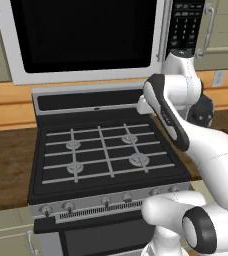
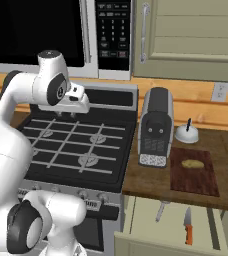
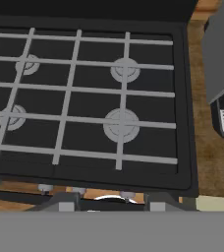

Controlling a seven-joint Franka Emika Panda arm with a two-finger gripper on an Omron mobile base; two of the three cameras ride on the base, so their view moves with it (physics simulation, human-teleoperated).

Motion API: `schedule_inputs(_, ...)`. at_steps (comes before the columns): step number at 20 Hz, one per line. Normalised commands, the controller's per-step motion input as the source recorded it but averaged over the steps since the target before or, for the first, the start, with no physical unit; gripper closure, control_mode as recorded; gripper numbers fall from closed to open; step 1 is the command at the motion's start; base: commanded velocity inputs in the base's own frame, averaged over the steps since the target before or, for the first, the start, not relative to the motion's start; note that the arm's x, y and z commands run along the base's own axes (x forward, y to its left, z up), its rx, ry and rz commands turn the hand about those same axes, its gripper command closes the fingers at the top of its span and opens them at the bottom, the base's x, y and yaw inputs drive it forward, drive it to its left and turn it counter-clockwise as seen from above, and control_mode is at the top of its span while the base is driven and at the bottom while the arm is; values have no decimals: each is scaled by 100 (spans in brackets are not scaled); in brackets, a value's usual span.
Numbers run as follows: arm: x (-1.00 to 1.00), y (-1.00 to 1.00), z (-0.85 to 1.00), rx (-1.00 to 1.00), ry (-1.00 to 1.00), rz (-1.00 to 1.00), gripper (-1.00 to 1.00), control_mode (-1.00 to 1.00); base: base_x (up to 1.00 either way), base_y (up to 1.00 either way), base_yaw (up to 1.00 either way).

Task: Place the appropriate cutting tool for cutting the potato skin on the cutting board.

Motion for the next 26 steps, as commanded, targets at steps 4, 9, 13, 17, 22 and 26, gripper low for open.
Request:
schedule_inputs(4,-55,-16,-2,0,-6,2,-100,-100,0,0,0)
schedule_inputs(9,-96,-100,-37,12,-11,1,-100,-100,0,0,0)
schedule_inputs(13,-86,-100,-49,2,0,0,-100,-100,0,0,0)
schedule_inputs(17,-92,-100,-91,0,1,-1,-100,-100,0,0,0)
schedule_inputs(22,-47,-100,-82,0,12,0,-100,-100,0,0,0)
schedule_inputs(26,-4,-80,-40,0,32,-2,-100,-100,0,0,0)
